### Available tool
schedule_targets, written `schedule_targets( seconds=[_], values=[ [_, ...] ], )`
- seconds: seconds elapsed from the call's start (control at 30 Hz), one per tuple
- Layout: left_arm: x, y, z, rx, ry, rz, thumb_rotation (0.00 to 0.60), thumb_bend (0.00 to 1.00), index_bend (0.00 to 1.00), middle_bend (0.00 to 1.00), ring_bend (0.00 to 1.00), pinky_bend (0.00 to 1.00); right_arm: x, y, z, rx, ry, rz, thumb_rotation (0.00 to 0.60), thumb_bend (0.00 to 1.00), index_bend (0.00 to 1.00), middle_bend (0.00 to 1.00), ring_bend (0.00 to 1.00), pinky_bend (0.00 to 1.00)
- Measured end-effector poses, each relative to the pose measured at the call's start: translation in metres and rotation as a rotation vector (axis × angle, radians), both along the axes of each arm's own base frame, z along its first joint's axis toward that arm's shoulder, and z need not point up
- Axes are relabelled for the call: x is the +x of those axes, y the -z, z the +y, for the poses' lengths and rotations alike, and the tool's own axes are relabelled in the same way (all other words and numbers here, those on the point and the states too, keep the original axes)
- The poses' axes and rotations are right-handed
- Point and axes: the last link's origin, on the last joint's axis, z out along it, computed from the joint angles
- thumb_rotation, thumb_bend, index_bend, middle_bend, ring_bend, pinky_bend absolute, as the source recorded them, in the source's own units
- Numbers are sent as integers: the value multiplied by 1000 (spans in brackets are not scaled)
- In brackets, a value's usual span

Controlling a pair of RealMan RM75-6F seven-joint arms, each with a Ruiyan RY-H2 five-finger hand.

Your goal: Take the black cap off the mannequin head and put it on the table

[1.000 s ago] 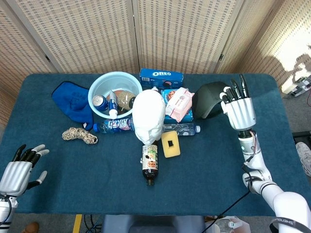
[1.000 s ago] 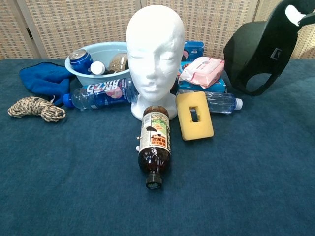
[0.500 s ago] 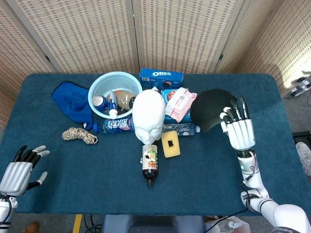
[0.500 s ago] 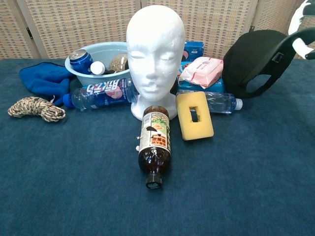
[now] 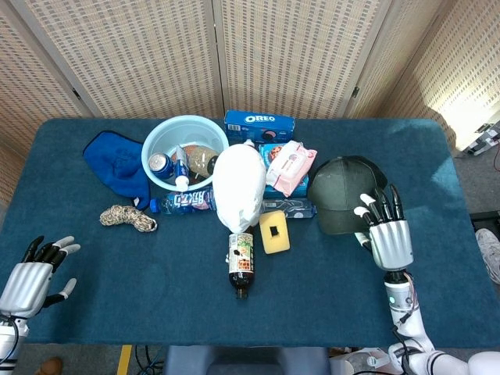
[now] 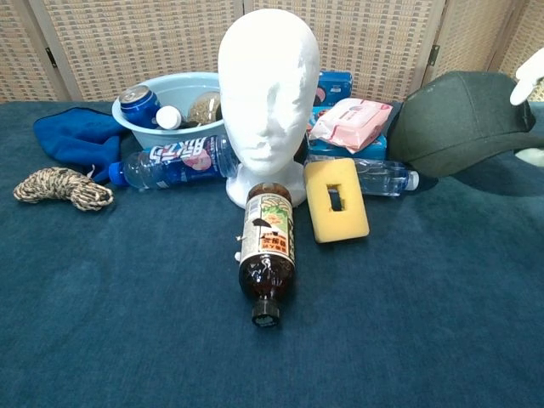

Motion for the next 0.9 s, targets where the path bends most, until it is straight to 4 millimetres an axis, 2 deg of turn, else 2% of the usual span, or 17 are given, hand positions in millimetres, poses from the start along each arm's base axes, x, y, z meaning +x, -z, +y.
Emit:
schedule_targets(
  seconds=[0.13,0.3,0.47,0.67,0.9],
  values=[
    [1,0,0,0,3,1,600,293,251,162,163,19,-4,7,10,57,39,-10,600,2,367,250,76,0],
    [1,0,-1,0,0,-1,600,293,251,162,163,19,-2,21,21,134,69,-36,600,0,346,238,70,0],
    [1,1,-2,-4,0,2,600,292,252,162,163,15,-1,34,23,181,87,-47,600,0,322,221,59,0],
    [1,1,-3,-3,-5,5,600,293,255,162,163,11,-3,39,12,199,128,-61,600,0,269,174,34,0],
    [3,4,-2,-9,-2,4,600,293,258,162,162,7,10,62,-5,299,149,-74,600,0,180,125,1,0]
  ],
)
